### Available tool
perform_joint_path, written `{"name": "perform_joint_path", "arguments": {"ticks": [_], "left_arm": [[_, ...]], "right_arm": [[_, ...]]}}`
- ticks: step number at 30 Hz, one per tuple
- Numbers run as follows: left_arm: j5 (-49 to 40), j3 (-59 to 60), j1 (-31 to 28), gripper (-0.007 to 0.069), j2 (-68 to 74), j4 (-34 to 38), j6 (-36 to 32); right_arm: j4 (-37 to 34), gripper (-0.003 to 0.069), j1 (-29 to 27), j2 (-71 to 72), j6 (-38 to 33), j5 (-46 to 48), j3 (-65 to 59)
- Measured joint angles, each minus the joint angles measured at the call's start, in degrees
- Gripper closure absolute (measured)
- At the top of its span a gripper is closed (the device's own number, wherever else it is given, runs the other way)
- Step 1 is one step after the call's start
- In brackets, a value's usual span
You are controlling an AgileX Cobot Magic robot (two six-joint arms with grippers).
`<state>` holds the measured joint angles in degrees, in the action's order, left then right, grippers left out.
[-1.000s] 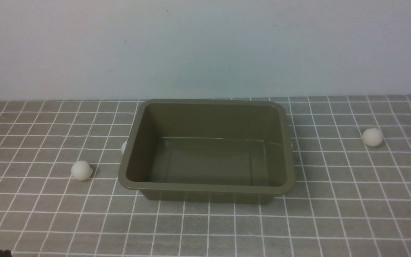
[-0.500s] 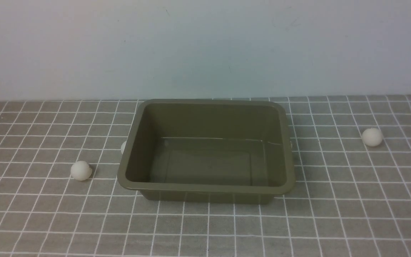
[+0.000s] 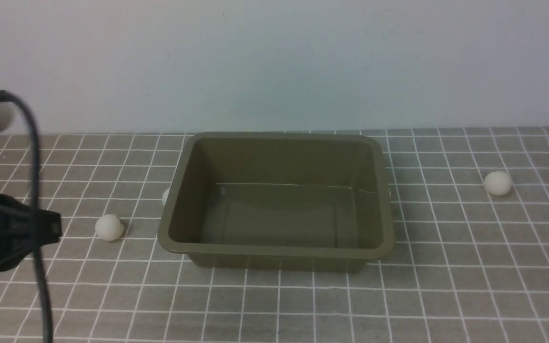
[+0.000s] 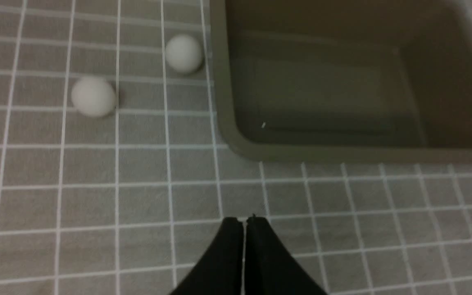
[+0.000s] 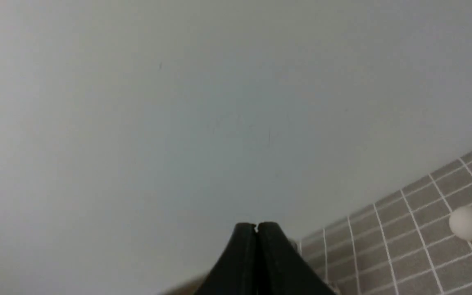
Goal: Put the table tennis balls into the box on the grey coffee tablecloth.
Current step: 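Reach for and grasp a ping pong ball on the table beside the basket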
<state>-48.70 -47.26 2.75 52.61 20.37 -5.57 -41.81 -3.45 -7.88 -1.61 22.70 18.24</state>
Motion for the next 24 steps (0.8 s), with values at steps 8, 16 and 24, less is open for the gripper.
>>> {"name": "perform_joint_path", "arguments": {"ticks": [8, 16, 24], "left_arm": [[-0.2, -6.2, 0.0, 0.0629, 16.7, -5.8, -1.6], [5.2, -15.1, -0.3, 0.0587, 34.5, -9.9, 6.0], [6.1, -20.9, -2.5, 0.0361, 48.4, -10.5, 8.7]], "right_arm": [[12.8, 0.0669, 0.0, -28.7, -8.1, 35.5, 25.2], [19.5, 0.0669, 0.0, -42.4, -9.3, 45.8, 34.1], [19.2, 0.0669, 0.0, -39.9, -9.3, 46.1, 34.3]]}}
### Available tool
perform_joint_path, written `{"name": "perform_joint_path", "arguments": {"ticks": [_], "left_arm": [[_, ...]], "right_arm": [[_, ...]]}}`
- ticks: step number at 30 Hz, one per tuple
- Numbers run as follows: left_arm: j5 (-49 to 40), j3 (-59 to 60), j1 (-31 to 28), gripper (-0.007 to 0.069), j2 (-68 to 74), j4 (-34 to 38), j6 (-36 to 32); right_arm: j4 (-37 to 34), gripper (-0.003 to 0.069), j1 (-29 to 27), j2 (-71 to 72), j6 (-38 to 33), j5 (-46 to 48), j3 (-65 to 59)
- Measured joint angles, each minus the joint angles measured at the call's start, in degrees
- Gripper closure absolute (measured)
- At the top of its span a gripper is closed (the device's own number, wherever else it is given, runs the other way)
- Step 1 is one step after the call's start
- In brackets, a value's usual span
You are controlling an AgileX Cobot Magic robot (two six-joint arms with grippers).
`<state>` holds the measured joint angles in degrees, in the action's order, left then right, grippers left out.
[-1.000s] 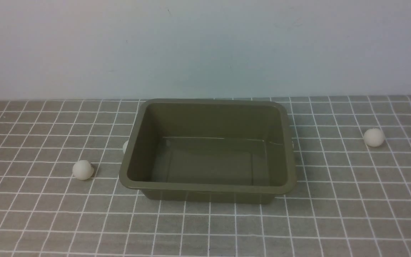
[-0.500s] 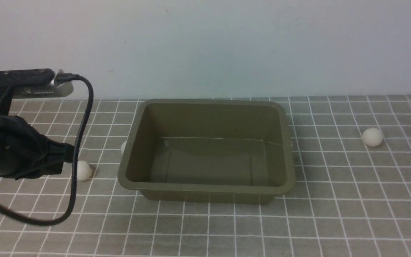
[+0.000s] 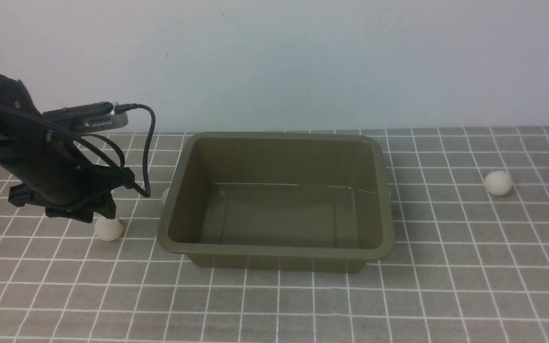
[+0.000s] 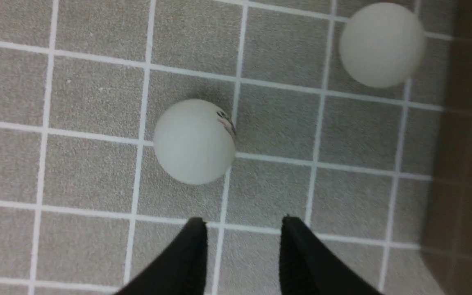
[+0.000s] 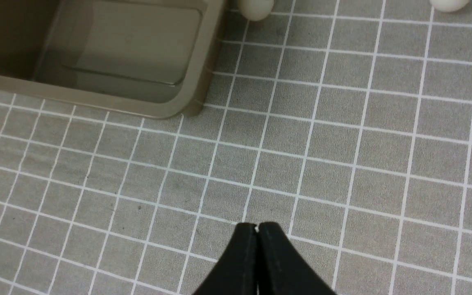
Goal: Put the table tennis balls into the box on the grey coffee tablecloth.
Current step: 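Reach for and grasp a ping pong ball on the table beside the basket, then drop the ball into the bin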
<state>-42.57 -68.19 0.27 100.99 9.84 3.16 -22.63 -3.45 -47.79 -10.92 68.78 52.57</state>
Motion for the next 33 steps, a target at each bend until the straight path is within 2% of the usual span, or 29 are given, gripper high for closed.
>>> {"name": "perform_joint_path", "arguments": {"ticks": [2, 4, 5, 8, 13, 15, 16, 17, 18, 23, 28, 31, 33], "left_arm": [[1.8, -2.0, -0.2, 0.0266, 3.7, -0.3, 0.1], [3.1, -2.9, -0.2, 0.0228, 5.5, -0.6, 0.1], [4.6, -3.9, -0.2, 0.0186, 7.7, -0.8, 0.1], [5.9, -4.3, -0.2, 0.0167, 10.7, -2.0, 0.1], [7.6, -4.4, -0.2, 0.0179, 14.1, -4.3, 0.1], [8.1, -4.5, -0.2, 0.0229, 14.5, -4.6, 0.1], [8.2, -4.5, -0.2, 0.0229, 14.5, -4.6, 0.1], [7.9, -4.7, -0.2, 0.0287, 14.5, -4.9, 0.0], [7.7, -4.8, -0.2, 0.0286, 14.5, -5.0, 0.0], [-3.2, -9.2, -0.2, 0.0282, 10.5, -6.5, 0.0], [-9.2, -13.5, 1.1, 0.0282, 2.0, 1.4, -3.2], [-10.0, -14.3, 5.4, 0.0282, -1.4, 10.7, -11.3], [-10.0, -14.3, 8.2, 0.0282, -0.8, 12.8, -15.8]], "right_arm": [[0.0, 0.0669, 0.0, 1.0, 0.0, 0.0, 0.1], [0.0, 0.0669, 0.0, 1.3, 0.0, 0.1, 0.1], [-0.1, 0.0669, 0.0, 1.6, 0.0, 0.1, 0.1], [-0.1, 0.0669, 0.0, 1.6, 0.0, 0.2, 0.1], [-0.1, 0.0669, 0.0, 1.6, 0.0, 0.2, 0.1], [-0.1, 0.0669, 0.0, 1.6, 0.0, 0.2, 0.1], [-0.1, 0.0669, 0.0, 1.6, 0.0, 0.2, 0.1], [-0.1, 0.0669, 0.0, 1.6, 0.0, 0.2, 0.1], [-0.1, 0.0669, 0.0, 1.6, 0.0, 0.2, 0.1], [-0.3, 0.0669, 0.0, 1.6, 0.0, 0.2, 0.1], [-0.3, 0.0668, 0.0, 1.6, 0.0, 0.1, 0.1], [-0.3, 0.0668, 0.0, 1.6, 0.0, -0.5, 0.1], [-0.3, 0.0668, 0.0, 1.6, 0.0, -0.8, 0.1]]}}
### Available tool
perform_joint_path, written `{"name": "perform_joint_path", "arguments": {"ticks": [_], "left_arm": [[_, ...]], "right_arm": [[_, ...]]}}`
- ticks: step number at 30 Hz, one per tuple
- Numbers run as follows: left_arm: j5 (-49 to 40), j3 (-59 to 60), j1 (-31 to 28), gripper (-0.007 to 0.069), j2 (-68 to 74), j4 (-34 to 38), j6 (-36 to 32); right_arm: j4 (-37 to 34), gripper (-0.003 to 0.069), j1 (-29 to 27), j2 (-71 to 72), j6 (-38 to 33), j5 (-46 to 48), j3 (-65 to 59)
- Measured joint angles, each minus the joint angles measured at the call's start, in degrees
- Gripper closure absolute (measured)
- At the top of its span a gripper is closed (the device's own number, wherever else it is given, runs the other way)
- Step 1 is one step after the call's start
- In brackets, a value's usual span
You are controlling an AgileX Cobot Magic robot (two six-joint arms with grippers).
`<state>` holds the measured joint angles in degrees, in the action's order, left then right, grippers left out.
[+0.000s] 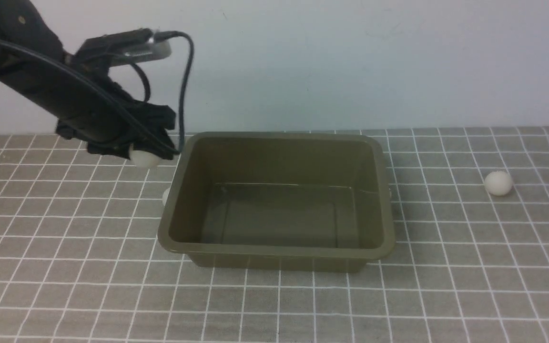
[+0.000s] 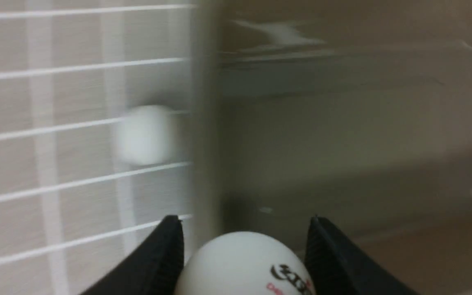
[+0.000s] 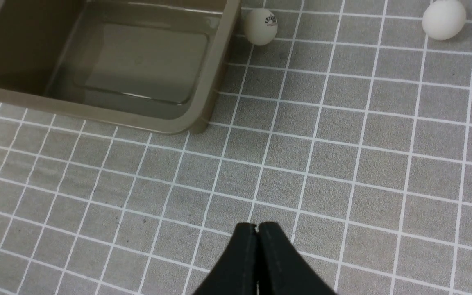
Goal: Put the table tennis balls into the box on the grey coffee tablecloth.
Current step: 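Drop the ball into the bin, then reach for and grasp a ping pong ball on the table beside the basket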
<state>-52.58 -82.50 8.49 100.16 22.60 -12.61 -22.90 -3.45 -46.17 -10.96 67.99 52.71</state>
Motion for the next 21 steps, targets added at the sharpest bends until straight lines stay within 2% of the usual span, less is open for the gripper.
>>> {"name": "perform_joint_path", "arguments": {"ticks": [2, 6, 11, 13, 15, 16, 17, 19, 20, 21], "left_arm": [[0.0, 0.0, 2.8, 0.0282, 1.4, 1.0, -2.6], [0.3, 0.1, 6.4, 0.0266, 5.5, 1.3, -3.4], [1.0, -0.1, 5.9, 0.0062, 6.9, 0.8, 0.3], [2.1, -1.1, 4.0, 0.0041, 6.8, -0.4, 2.4], [2.4, -1.9, 2.5, 0.0050, 6.6, -1.1, 3.8], [2.6, -2.5, 1.3, 0.0078, 6.7, -1.5, 5.0], [3.1, -3.0, -1.6, 0.0160, 6.5, -2.0, 6.4], [3.9, -3.2, -3.8, 0.0264, 6.5, -2.2, 7.2], [5.2, -3.2, -5.9, 0.0386, 6.8, -2.5, 7.4], [6.2, -3.2, -7.1, 0.0474, 7.3, -2.5, 7.2]], "right_arm": [[0.0, 0.0668, 0.0, 0.0, 0.0, -0.1, 0.0], [-0.3, 0.0668, 0.0, 0.0, 0.0, -0.1, 0.0], [-1.1, 0.0668, 0.0, 0.0, 0.0, -0.3, 0.0], [-1.1, 0.0668, 0.0, 0.0, 0.0, -0.3, 0.0], [-1.1, 0.0668, 0.0, 0.0, 0.0, -0.3, 0.0], [-1.1, 0.0668, 0.0, 0.0, 0.0, -0.3, 0.0], [-1.1, 0.0668, 0.0, 0.0, 0.0, -0.3, 0.0], [-1.1, 0.0668, 0.0, 0.0, 0.0, -0.3, 0.0], [-1.1, 0.0668, 0.0, 0.0, 0.0, -0.3, 0.0], [-1.1, 0.0668, 0.0, 0.0, 0.0, -0.3, 0.0]]}}
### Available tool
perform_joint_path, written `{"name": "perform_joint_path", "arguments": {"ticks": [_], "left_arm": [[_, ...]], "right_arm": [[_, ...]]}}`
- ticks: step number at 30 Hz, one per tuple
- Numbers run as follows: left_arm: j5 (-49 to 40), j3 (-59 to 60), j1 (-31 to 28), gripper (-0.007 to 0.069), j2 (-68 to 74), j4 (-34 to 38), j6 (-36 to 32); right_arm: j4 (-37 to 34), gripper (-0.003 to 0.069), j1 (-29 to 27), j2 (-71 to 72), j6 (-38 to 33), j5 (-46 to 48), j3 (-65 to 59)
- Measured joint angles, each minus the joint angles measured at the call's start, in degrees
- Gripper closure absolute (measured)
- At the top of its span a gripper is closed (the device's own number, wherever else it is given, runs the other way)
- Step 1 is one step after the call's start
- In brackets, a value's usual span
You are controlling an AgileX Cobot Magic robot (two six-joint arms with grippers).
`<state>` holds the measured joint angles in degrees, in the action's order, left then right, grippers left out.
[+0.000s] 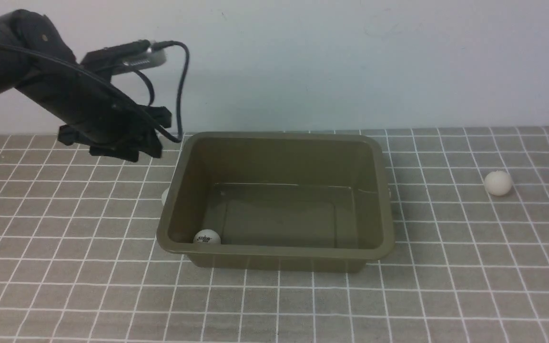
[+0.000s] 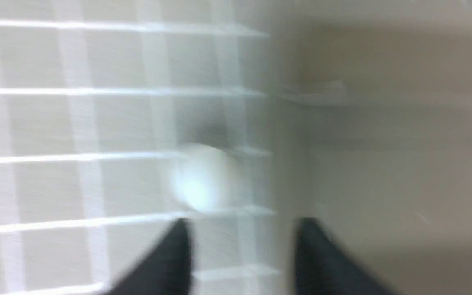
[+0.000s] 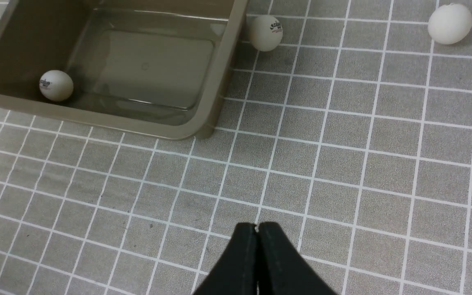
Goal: Put the table tennis balls into the box on the grey coffee tablecloth.
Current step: 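Reach for and grasp a ping pong ball on the table beside the basket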
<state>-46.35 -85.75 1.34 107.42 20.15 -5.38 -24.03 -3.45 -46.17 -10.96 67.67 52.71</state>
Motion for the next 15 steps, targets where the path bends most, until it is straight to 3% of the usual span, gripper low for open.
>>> {"name": "perform_joint_path", "arguments": {"ticks": [1, 3, 7, 13, 14, 15], "left_arm": [[1.2, 0.0, -1.2, 0.0547, 0.7, -0.2, -1.1], [2.0, -0.1, -2.1, 0.0599, 2.5, -0.2, -3.3], [2.0, -0.1, -2.2, 0.0614, 6.3, -0.1, -7.7], [2.1, -0.1, -2.1, 0.0455, 11.0, 5.1, -10.1], [2.1, -0.1, -2.1, 0.0360, 11.4, 7.4, -11.8], [2.1, -0.1, -2.1, 0.0321, 11.5, 8.3, -12.7]], "right_arm": [[0.0, 0.0668, 0.0, 0.0, 0.0, 0.0, 0.0], [0.0, 0.0668, 0.0, 0.0, 0.0, 0.0, 0.0], [-0.1, 0.0668, 0.0, 0.0, 0.0, 0.0, 0.0], [-0.3, 0.0668, 0.0, 0.0, 0.0, 0.5, 0.0], [-0.8, 0.0668, 0.0, 0.0, 0.0, 0.6, 0.0], [-1.0, 0.0668, 0.0, 0.0, 0.0, 0.6, 0.0]]}}
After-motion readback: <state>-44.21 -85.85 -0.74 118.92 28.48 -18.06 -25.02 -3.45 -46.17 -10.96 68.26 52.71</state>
